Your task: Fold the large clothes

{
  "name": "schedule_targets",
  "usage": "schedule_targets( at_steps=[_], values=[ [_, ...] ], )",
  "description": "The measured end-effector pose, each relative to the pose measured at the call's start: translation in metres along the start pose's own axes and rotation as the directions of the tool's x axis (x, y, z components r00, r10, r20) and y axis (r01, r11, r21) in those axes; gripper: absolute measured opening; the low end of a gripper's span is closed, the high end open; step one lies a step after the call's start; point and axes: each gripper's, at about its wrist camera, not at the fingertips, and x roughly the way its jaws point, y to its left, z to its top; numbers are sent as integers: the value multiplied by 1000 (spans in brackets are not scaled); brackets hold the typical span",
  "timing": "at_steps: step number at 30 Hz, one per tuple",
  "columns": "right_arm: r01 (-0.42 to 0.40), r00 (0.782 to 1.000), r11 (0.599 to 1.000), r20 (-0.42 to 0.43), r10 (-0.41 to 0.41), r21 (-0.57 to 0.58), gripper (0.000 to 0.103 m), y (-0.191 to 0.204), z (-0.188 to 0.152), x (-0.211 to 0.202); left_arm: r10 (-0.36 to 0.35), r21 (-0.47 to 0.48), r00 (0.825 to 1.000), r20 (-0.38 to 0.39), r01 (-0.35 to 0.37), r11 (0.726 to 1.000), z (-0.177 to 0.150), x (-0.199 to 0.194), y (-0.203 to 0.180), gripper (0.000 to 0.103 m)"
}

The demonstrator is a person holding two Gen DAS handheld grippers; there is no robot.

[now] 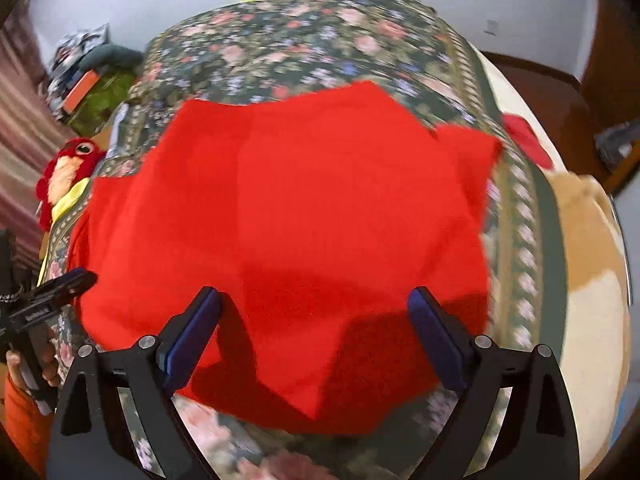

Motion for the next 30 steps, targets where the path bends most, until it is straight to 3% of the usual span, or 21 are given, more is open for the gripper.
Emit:
schedule_targets(
  at_steps=[3,6,14,16,19,22,25,27,30],
  values=[
    [-26,999,1000,-21,26,14,93,-4,-5,-6,18,-41,1000,-9,-18,999,0,-11,9,86],
    [15,1000,1000,-22,-15,-3,93,2,-8,-13,65,-62,998,8,-64,996,-1,-27,17,86],
    [30,998,998,58,-27,-54,93,24,-8,-42,64,-223,995,71,-47,974,-21,-77,52,86],
    [32,996,996,86,-25,-77,93,34,-6,-49,26,-264,995,92,-1,965,-30,-83,54,86],
    [34,993,993,112,-21,-113,93,47,-5,-51,-105,-327,992,75,124,937,-42,-75,56,86],
    [28,994,989,105,-12,-148,93,62,-6,-42,-248,-389,968,49,247,888,-52,-57,55,86],
    [14,998,985,67,-3,-173,93,71,-9,-28,-342,-433,938,52,329,839,-56,-40,52,85],
    [-9,999,984,29,15,-178,93,75,-11,-18,-402,-448,913,71,389,805,-58,-34,51,85],
    [-22,1000,984,-10,20,-174,93,76,-14,-8,-484,-509,872,76,451,733,-60,-15,56,85]
  ],
)
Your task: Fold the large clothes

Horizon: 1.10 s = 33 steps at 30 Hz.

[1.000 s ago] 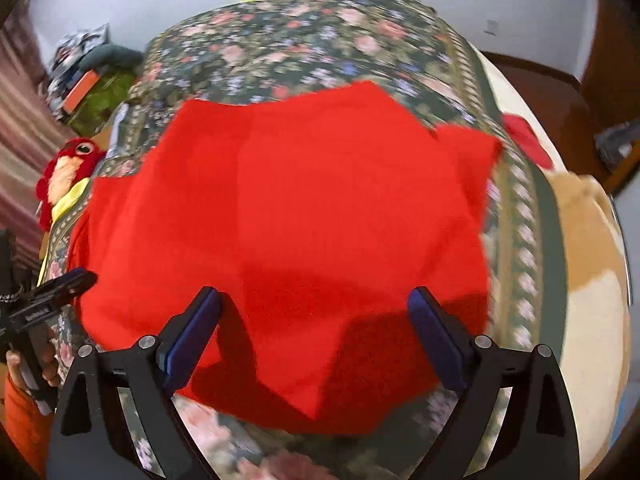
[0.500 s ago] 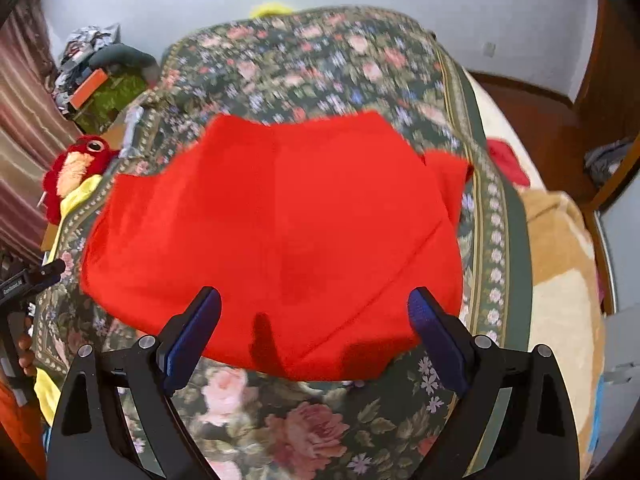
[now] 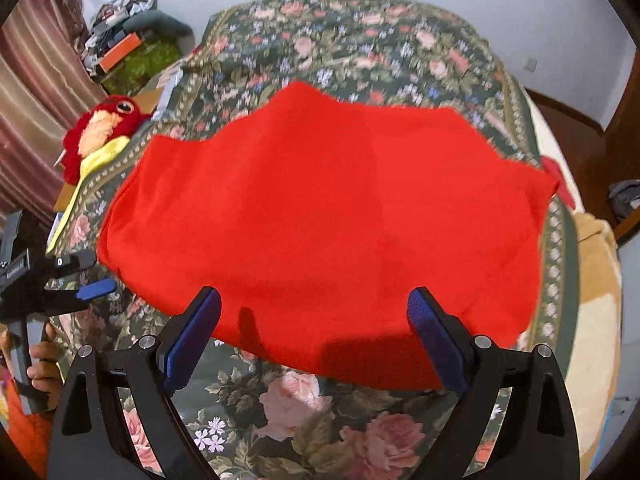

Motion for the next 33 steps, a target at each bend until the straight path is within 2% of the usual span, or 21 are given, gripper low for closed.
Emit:
schedule_targets(
  at_steps=[1,3,11,14,17,20,21,22,23,24,25,28,33],
  values=[
    [-3,1000,1000,-11,3,0,93,1,-1,3,-20,-28,1000,-11,19,999,2,5,6,85],
    [-12,999,1000,-30,12,3,93,0,-1,9,-15,-64,1000,-11,14,998,8,15,15,85],
    [-39,997,998,-65,42,52,95,-13,-1,25,7,37,998,61,-9,999,32,35,-3,84],
    [-63,995,995,-68,68,73,98,-17,-2,26,-4,21,997,82,3,1000,46,44,-4,82],
    [-67,995,995,-70,72,77,98,-18,-2,27,-6,-5,993,120,7,1000,61,48,-3,76],
    [-58,995,996,-72,63,71,98,-16,-2,26,-16,-59,988,154,25,998,73,48,2,67],
    [-51,996,996,-74,56,68,98,-16,-2,26,-4,-73,986,164,16,997,75,47,5,57],
    [-40,996,997,-75,45,65,98,-14,-2,25,20,-87,986,163,-6,996,78,46,6,40],
    [-31,996,998,-76,35,63,98,-14,-2,25,48,-90,988,146,-35,995,79,44,5,30],
    [-21,997,998,-77,26,60,98,-13,-2,25,31,-74,988,151,-20,997,79,40,3,21],
    [-15,997,998,-75,19,55,98,-10,-2,23,21,-51,985,169,-12,999,77,34,0,17],
    [-14,998,999,-68,17,43,98,-7,1,17,59,26,972,226,-66,997,72,13,-18,7],
    [-11,999,1000,-30,12,25,98,6,13,9,65,33,962,266,-77,997,69,-19,-34,6]
  ],
)
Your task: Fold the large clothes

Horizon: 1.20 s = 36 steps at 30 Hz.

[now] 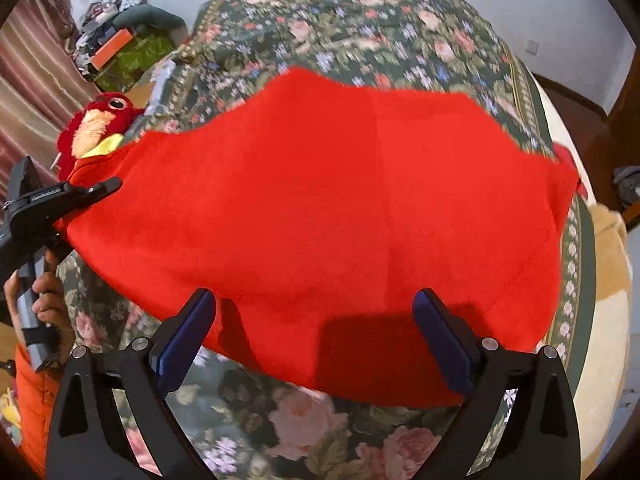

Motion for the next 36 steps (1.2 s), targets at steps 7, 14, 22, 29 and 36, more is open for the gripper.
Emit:
schedule_targets(
  at_steps=[7,14,22,29,36],
  values=[
    [-34,998,997,51,38,-68,98,37,23,-2,71,167,983,169,-99,981,7,-53,-59,6],
    [-96,995,986,1,97,-136,98,68,30,24,87,295,948,306,-181,938,4,-80,-114,6],
    [-199,979,979,-54,196,-50,98,49,26,31,108,385,943,315,-231,893,-17,-63,-150,6],
    [-110,992,993,57,112,-33,98,10,12,-13,91,457,967,240,-195,868,-35,-31,-193,6],
    [-37,986,998,163,27,58,98,-51,-11,-62,55,548,990,126,-116,828,-75,20,-249,6]
  ],
)
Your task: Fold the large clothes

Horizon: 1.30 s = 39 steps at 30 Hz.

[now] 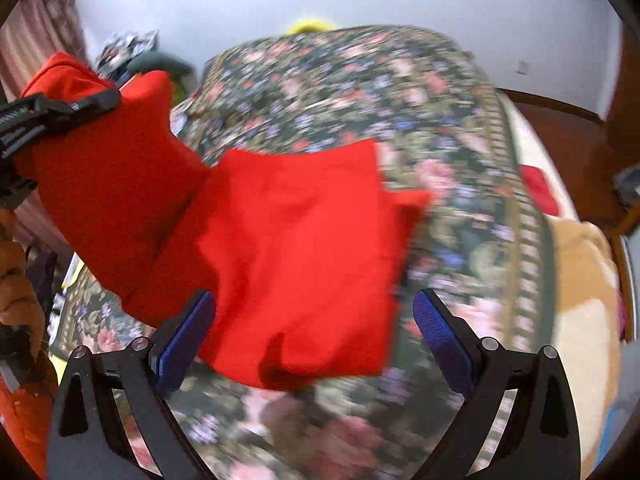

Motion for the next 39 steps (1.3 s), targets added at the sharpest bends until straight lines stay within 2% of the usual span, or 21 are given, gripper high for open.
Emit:
schedule_targets(
  at_steps=[4,7,10,12,14,17,21,24,25,27,28,30,32,36,39],
  values=[
    [52,997,996,45,-55,79,98,-37,-9,-25,-54,62,993,-108,61,996,-21,40,-44,6],
    [78,995,989,52,-85,127,98,-60,-15,-37,-64,125,974,-218,93,988,-47,75,-70,6],
    [92,993,980,53,-103,177,98,-76,-23,-44,-43,193,936,-350,117,974,-80,112,-85,6],
    [82,994,971,53,-96,223,98,-87,-29,-48,-27,193,897,-441,124,973,-101,132,-83,6],
    [61,995,965,55,-78,255,98,-95,-36,-54,-36,163,866,-500,135,977,-118,144,-73,6],
    [68,995,960,56,-87,273,98,-97,-42,-58,-65,146,858,-509,161,976,-122,139,-67,6],
    [100,990,960,66,-121,260,98,-97,-44,-65,-50,222,856,-515,189,956,-124,124,-71,8],
    [96,990,963,76,-119,251,98,-93,-42,-70,-47,237,849,-526,199,951,-123,112,-74,21],
    [97,990,964,80,-120,246,98,-91,-41,-71,-66,219,845,-531,212,953,-122,107,-71,30],
    [101,988,967,89,-125,233,98,-86,-40,-74,-136,159,826,-547,262,952,-119,97,-65,43],
    [101,987,968,95,-126,228,98,-82,-40,-76,-176,131,819,-547,291,948,-118,87,-62,44],
    [95,987,971,107,-121,219,98,-76,-39,-78,-186,133,821,-540,301,944,-115,70,-60,44],
    [88,987,975,115,-113,203,98,-67,-36,-80,-182,151,838,-514,298,943,-109,51,-56,44],
    [79,987,983,126,-101,166,98,-48,-30,-79,-158,178,900,-405,248,952,-88,13,-37,57],
    [57,990,987,121,-75,149,98,-35,-25,-70,-103,192,942,-319,171,966,-72,-12,-18,62]
  ],
)
